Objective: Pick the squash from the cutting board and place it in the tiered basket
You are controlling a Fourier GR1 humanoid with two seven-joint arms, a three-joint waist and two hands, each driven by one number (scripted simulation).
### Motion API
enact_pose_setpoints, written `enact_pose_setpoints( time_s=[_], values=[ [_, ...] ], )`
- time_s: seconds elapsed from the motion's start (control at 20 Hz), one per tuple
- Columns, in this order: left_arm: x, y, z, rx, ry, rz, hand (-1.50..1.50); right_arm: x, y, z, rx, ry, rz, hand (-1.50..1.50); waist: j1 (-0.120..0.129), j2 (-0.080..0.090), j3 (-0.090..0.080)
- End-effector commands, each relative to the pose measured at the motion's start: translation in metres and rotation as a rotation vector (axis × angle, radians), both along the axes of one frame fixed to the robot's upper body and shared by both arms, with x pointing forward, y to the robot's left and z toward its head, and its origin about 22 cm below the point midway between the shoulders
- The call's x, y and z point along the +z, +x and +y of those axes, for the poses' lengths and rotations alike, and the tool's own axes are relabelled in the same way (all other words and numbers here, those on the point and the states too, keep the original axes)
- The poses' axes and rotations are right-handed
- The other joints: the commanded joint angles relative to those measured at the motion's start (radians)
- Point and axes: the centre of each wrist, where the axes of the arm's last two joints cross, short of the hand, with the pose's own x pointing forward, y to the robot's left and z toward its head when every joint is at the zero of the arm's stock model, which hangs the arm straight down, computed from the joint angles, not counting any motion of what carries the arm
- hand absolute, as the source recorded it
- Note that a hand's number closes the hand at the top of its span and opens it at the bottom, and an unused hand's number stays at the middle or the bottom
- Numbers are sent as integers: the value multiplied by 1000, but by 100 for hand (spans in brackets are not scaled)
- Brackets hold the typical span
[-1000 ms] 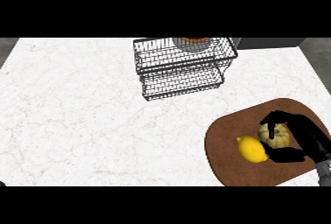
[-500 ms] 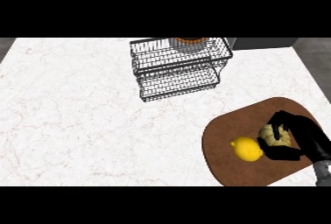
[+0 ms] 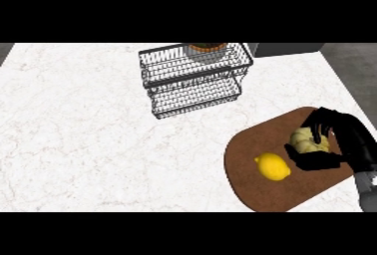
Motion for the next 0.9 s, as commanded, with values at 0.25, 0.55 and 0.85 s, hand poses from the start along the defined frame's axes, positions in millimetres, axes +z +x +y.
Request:
enact_pose_setpoints(
  time_s=[0.25,0.55,0.85],
  values=[
    [34,103,11,-26,49,-530,0,83,4,21,42,44,-247,150,-39,-13,2],
    [31,104,12,-29,65,-545,0,122,1,32,45,17,-314,150,-19,-6,0],
    [38,109,9,-76,45,-575,0,148,4,45,35,-25,-284,150,20,13,0]
  ],
)
